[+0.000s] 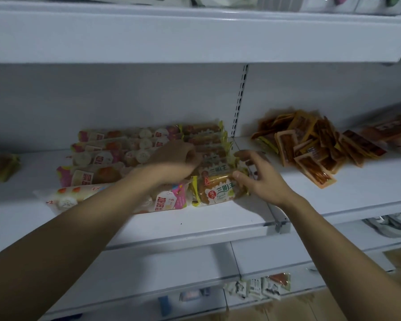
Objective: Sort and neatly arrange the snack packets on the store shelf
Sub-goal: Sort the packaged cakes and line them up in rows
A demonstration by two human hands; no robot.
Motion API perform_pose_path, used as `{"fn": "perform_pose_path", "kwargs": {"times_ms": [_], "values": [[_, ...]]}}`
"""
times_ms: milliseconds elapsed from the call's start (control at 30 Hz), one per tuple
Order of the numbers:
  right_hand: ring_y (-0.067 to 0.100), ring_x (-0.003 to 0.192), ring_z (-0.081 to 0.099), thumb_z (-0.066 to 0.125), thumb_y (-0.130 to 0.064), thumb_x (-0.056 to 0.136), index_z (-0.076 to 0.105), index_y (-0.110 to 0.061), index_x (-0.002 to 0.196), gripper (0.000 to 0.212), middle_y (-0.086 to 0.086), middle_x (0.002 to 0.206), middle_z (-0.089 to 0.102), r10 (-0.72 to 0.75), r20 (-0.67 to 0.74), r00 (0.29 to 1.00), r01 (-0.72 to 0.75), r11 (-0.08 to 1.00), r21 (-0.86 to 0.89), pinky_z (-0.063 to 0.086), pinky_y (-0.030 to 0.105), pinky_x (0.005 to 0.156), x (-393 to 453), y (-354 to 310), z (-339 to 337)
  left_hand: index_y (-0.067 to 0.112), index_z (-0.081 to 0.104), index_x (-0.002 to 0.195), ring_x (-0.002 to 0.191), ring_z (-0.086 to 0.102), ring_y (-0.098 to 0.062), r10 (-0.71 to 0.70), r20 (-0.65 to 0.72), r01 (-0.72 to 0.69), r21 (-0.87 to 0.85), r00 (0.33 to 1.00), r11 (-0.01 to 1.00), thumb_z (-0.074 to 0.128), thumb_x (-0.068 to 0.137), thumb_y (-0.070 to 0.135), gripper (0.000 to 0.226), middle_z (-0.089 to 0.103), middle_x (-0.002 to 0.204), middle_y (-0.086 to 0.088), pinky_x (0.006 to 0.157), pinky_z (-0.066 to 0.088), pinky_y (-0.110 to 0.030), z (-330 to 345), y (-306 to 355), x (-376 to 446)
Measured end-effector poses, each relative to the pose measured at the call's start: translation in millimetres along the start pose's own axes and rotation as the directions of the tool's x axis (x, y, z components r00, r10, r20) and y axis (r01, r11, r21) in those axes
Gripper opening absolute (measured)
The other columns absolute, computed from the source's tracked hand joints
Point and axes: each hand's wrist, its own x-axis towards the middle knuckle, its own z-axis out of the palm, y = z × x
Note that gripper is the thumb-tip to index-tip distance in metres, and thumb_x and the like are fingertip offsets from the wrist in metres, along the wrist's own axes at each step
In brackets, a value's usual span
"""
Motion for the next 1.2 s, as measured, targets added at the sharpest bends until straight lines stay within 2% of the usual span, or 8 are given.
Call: {"fn": "perform_pose_path", "kwargs": {"times_ms": [267,333,567,700,800,933,1033,1200], "values": [[0.030,0.145,0.030,0.027,-0.067,0.092,0.033,-0.037,0.153,0.068,0.002,0.157,0.035,-0.211,0.130,0.969,0.247,0.871,-0.425,0.032,0.054,0.115,61,-92,38,0.006,0.064,0.106,0.106,0.060,-0.039,0.042,-0.255,0.067,0.407,0.966,0.911,0.038,0.093,0.037,0.042,0.063,0.108,-0.018,0.089,0.049,-0.053,-39,-81,-45],[0.028,0.149,0.023,0.034,-0.063,0.097,0.027,-0.037,0.156,0.064,0.001,0.161,0.028,-0.214,0.187,0.959,0.275,0.866,-0.418,0.025,0.051,0.121,78,-126,64,-0.003,0.060,0.100,0.093,0.064,-0.046,0.005,-0.308,0.095,0.309,0.951,0.946,0.048,0.094,0.010,0.018,0.065,0.099,-0.027,0.075,0.052,-0.056,-43,-117,-69],[0.033,0.140,0.038,0.037,-0.067,0.089,0.035,-0.039,0.147,0.065,0.006,0.149,0.044,-0.289,0.366,0.884,0.431,0.806,-0.405,0.036,0.050,0.114,131,-234,172,0.010,0.073,0.091,0.092,0.067,-0.037,-0.248,-0.536,0.422,0.230,0.807,0.877,0.045,0.085,0.033,0.037,0.070,0.100,-0.013,0.081,0.055,-0.052,-89,-229,-165],[0.033,0.137,0.041,0.046,-0.054,0.098,0.040,-0.029,0.147,0.056,0.007,0.145,0.044,-0.380,0.422,0.823,0.548,0.728,-0.412,0.039,0.050,0.110,148,-307,240,0.023,0.054,0.139,0.142,0.038,-0.031,-0.452,-0.362,0.526,0.136,0.815,0.840,0.031,0.085,0.053,0.066,0.047,0.152,-0.008,0.110,0.039,-0.052,-111,-319,-214],[0.034,0.135,0.039,0.055,-0.052,0.098,0.031,-0.029,0.154,0.065,0.010,0.148,0.039,-0.337,0.520,0.785,0.579,0.697,-0.423,0.040,0.051,0.108,162,-360,299,0.029,0.037,0.154,0.144,0.034,-0.032,-0.478,-0.367,0.555,0.138,0.798,0.821,0.043,0.092,0.044,0.064,0.029,0.164,-0.001,0.105,0.041,-0.051,-123,-374,-236],[0.041,0.125,0.051,0.057,-0.082,0.064,0.028,-0.028,0.154,0.108,0.017,0.139,0.047,-0.179,0.532,0.828,0.375,0.881,-0.287,0.048,0.051,0.101,189,-416,374,0.033,0.031,0.158,0.133,0.046,-0.041,-0.429,-0.295,0.498,0.224,0.854,0.838,0.032,0.086,0.033,0.073,0.047,0.153,-0.009,0.099,0.046,-0.061,-142,-429,-241],[0.038,0.119,0.059,0.051,-0.100,0.054,0.028,-0.030,0.148,0.120,0.012,0.137,0.055,-0.043,0.419,0.907,0.114,0.983,-0.145,0.051,0.050,0.098,208,-418,426,0.049,0.005,0.159,0.147,0.030,-0.034,-0.459,-0.157,0.476,0.105,0.875,0.873,0.037,0.087,0.038,0.080,0.027,0.165,0.000,0.113,0.034,-0.060,-149,-450,-240],[0.033,0.119,0.056,0.062,-0.050,0.092,0.053,-0.022,0.128,0.046,0.009,0.122,0.062,0.083,0.187,0.979,-0.048,0.982,-0.184,0.045,0.046,0.097,191,-407,454,0.050,0.004,0.158,0.147,0.024,-0.029,-0.531,-0.236,0.558,0.063,0.814,0.827,0.049,0.091,0.041,0.081,0.019,0.164,0.001,0.111,0.030,-0.057,-131,-474,-237]]}}
